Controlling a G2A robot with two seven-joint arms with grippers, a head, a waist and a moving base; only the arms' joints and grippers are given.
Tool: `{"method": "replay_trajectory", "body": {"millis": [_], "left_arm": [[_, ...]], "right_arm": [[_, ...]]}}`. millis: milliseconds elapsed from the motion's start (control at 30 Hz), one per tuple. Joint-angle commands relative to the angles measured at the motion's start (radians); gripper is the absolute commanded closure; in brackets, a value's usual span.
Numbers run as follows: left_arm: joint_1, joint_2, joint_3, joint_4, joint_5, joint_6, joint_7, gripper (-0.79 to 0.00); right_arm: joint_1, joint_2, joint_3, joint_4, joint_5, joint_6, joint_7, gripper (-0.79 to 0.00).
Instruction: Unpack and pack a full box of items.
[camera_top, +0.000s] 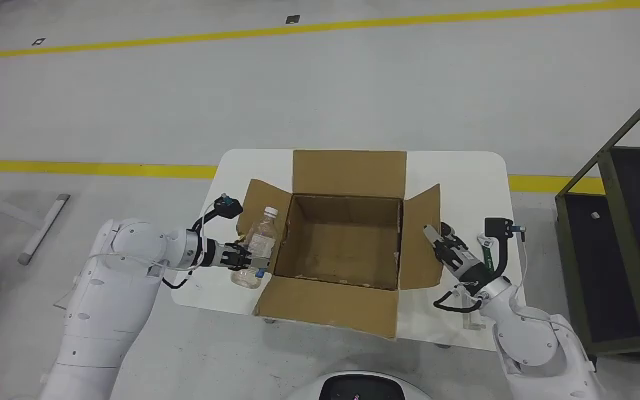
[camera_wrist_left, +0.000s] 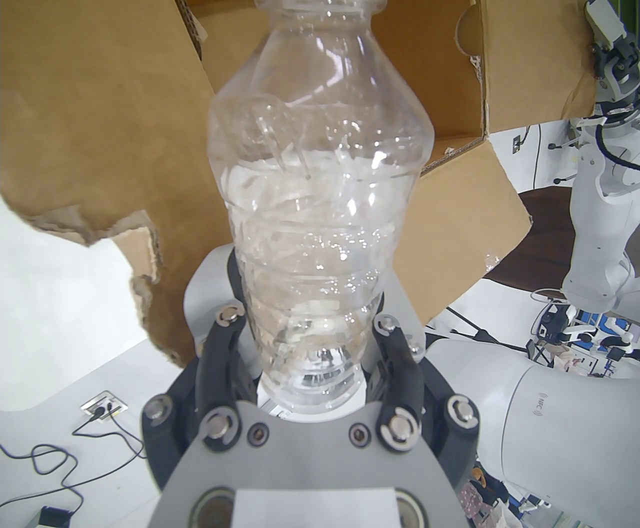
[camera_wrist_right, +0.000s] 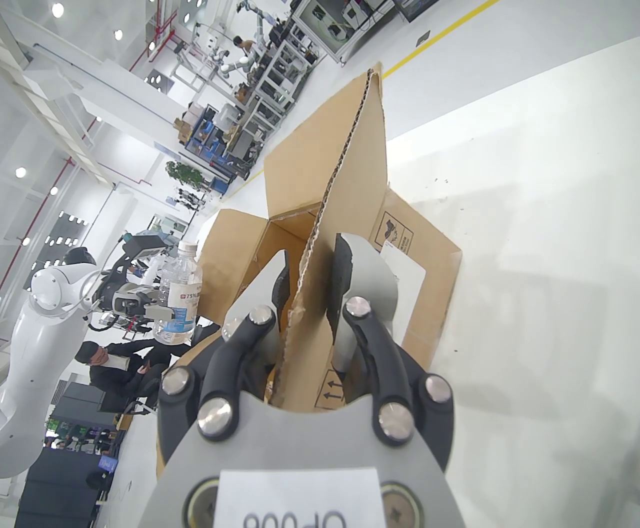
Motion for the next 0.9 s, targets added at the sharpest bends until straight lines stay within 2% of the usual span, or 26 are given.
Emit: {"method": "replay_trajectory", "body": {"millis": [0, 67, 133, 167, 233, 600, 867], "left_arm": [[0.000, 0.000, 0.000, 0.000, 0.000, 0.000, 0.000, 0.000], [0.000, 0.000, 0.000, 0.000, 0.000, 0.000, 0.000, 0.000], [0.000, 0.000, 0.000, 0.000, 0.000, 0.000, 0.000, 0.000], [0.000, 0.000, 0.000, 0.000, 0.000, 0.000, 0.000, 0.000], [0.000, 0.000, 0.000, 0.000, 0.000, 0.000, 0.000, 0.000], [0.000, 0.000, 0.000, 0.000, 0.000, 0.000, 0.000, 0.000], [0.000, 0.000, 0.000, 0.000, 0.000, 0.000, 0.000, 0.000]], "right_arm": [[0.000, 0.000, 0.000, 0.000, 0.000, 0.000, 0.000, -0.148], [0.000, 0.000, 0.000, 0.000, 0.000, 0.000, 0.000, -0.142], [0.000, 0.000, 0.000, 0.000, 0.000, 0.000, 0.000, -0.040], [0.000, 0.000, 0.000, 0.000, 0.000, 0.000, 0.000, -0.049], [0.000, 0.000, 0.000, 0.000, 0.000, 0.000, 0.000, 0.000], [0.000, 0.002, -0.014, -0.004, 0.012, 0.020, -0.007, 0.000], [0.018, 0.005, -0.031, 0.024, 0.091, 0.048, 0.069, 0.000]]}}
